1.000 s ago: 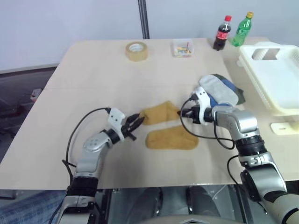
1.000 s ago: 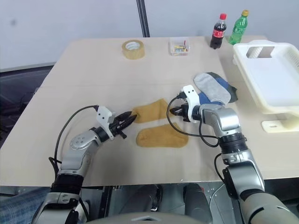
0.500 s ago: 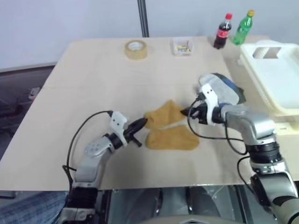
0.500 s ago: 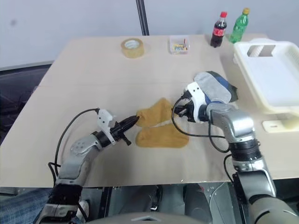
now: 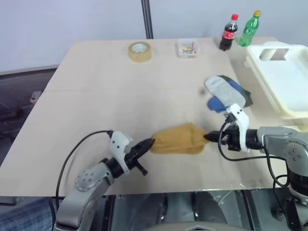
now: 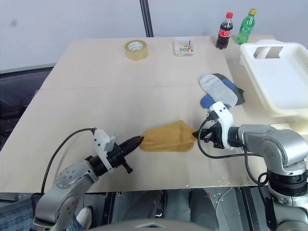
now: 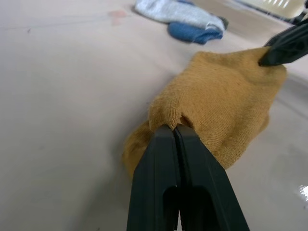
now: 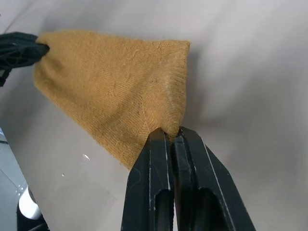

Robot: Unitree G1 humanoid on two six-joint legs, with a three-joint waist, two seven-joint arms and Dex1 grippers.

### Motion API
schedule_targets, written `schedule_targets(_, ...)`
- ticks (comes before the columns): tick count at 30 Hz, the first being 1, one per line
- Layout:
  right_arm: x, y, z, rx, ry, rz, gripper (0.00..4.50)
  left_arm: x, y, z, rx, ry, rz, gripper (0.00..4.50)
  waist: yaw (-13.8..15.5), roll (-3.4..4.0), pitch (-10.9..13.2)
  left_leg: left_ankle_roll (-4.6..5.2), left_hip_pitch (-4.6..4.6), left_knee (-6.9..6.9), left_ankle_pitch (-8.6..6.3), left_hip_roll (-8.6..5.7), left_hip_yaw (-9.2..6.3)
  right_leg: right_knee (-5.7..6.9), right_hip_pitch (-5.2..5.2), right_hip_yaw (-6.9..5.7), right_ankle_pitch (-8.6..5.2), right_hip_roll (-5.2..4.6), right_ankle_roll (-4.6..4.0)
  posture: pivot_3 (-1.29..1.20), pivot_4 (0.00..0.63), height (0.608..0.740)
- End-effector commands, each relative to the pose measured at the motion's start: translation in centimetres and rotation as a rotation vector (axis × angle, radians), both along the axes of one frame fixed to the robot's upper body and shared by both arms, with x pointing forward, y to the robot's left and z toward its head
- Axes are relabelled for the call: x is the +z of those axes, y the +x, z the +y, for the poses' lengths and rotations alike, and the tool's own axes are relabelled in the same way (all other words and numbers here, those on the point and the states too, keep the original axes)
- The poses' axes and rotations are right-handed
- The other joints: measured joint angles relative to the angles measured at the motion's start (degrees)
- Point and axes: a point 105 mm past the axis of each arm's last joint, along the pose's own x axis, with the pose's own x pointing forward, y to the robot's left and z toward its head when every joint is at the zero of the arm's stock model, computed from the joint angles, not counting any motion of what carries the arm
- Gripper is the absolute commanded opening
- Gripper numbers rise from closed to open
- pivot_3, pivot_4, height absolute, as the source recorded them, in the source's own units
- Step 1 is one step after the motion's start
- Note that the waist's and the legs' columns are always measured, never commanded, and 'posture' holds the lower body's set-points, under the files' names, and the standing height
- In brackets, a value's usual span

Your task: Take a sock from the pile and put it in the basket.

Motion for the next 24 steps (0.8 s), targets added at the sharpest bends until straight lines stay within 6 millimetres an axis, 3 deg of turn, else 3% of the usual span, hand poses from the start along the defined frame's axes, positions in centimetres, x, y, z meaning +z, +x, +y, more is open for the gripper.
schedule_targets(1, -0.8, -0.2, 0.0, -0.011, -0.036, -0.011, 0.00, -0.8, -0.1, -0.2, -0.011, 0.038, -0.003, 0.02, 0.10, -0.01, -0.01, -0.01, 0.00, 0.00, 0.00, 0.00, -0.01, -0.02, 0.00, -0.01, 0.00, 0.00, 0.00, 0.00, 0.150, 0.739)
schedule_targets(2, -0.9, -0.2, 0.0, -0.012, -0.036, -0.011, 0.00, -1.0, 0.0, 0.0, -0.002, 0.050, -0.003, 0.02, 0.05, -0.01, -0.01, -0.01, -0.01, -0.01, 0.01, 0.00, -0.01, -0.04, 0.00, -0.01, 0.00, 0.00, 0.00, 0.00, 0.150, 0.739)
schedule_targets(5, -1.1, -0.5, 0.0, -0.004, -0.038, -0.004, 0.97, -1.6, 0.4, 0.6, 0.030, 0.080, 0.001, 0.00, 0.05, -0.01, -0.01, -0.01, -0.01, -0.01, 0.00, 0.00, 0.00, -0.03, -0.01, 0.00, 0.00, 0.00, 0.00, 0.00, 0.150, 0.739)
schedule_targets(9, -1.3, -0.8, -0.9, -0.005, -0.077, -0.014, 2.85, -2.7, 0.4, 0.7, 0.033, 0.096, 0.006, 0.00, 0.28, -0.01, -0.01, 0.00, -0.02, -0.01, 0.00, 0.00, -0.01, -0.06, 0.01, -0.02, 0.00, 0.00, 0.00, 0.00, 0.150, 0.739)
schedule_targets(11, 0.0, -0.4, -1.3, 0.006, -0.069, -0.083, 3.75, -3.0, 0.5, 0.6, 0.036, 0.091, 0.010, 0.00, 0.37, -0.01, -0.01, 0.00, -0.02, -0.01, 0.00, 0.00, 0.00, -0.08, 0.02, -0.02, 0.00, -0.02, 0.00, 0.00, 0.150, 0.739)
schedule_targets(13, 1.4, 0.1, -0.9, 0.034, -0.045, -0.185, 3.75, -3.2, 0.6, 0.7, 0.042, 0.087, 0.010, 0.00, 0.32, -0.01, -0.02, 0.00, 0.00, -0.01, 0.00, 0.00, 0.00, -0.07, 0.03, -0.01, 0.00, -0.02, 0.00, 0.00, 0.150, 0.739)
schedule_targets(16, 3.0, 0.4, 1.4, 0.145, -0.037, -0.397, 3.75, -3.0, 0.9, 0.7, 0.062, 0.051, 0.001, 0.00, 0.30, -0.01, -0.02, 0.04, 0.03, -0.01, -0.03, 0.03, 0.00, -0.03, 0.03, -0.03, 0.00, 0.00, 0.01, 0.00, 0.150, 0.739)
schedule_targets(19, 1.8, 0.0, 3.0, 0.271, -0.109, -0.495, 3.82, -2.8, 1.3, 0.5, 0.075, 0.033, -0.013, 0.80, 0.26, -0.04, -0.03, -0.01, 0.03, 0.01, 0.00, 0.02, 0.00, -0.04, 0.04, -0.05, 0.00, 0.00, 0.01, 0.00, 0.150, 0.739)
schedule_targets(22, -0.5, 1.0, 3.9, 0.332, -0.205, -0.560, 3.82, -2.4, 1.2, -0.1, 0.045, -0.009, -0.017, 2.17, 0.31, -0.10, -0.06, -0.02, 0.02, 0.04, 0.01, 0.00, 0.00, -0.04, 0.05, -0.06, 0.00, 0.00, 0.02, 0.00, 0.150, 0.739)
schedule_targets(23, -0.9, 1.4, 4.2, 0.327, -0.211, -0.577, 3.82, -2.3, 1.1, -0.3, 0.032, -0.018, -0.025, 2.36, 0.28, -0.17, -0.10, -0.02, 0.02, 0.05, 0.01, 0.00, -0.01, -0.04, 0.05, -0.06, 0.00, 0.00, 0.02, 0.00, 0.150, 0.739)
schedule_targets(24, -1.0, 1.7, 4.7, 0.320, -0.193, -0.589, 3.82, -2.1, 1.0, -0.4, 0.026, -0.024, -0.030, 2.96, 0.27, -0.20, -0.12, -0.03, 0.03, 0.06, 0.02, 0.00, 0.00, -0.04, 0.05, -0.06, 0.00, 0.00, 0.01, 0.00, 0.150, 0.739)
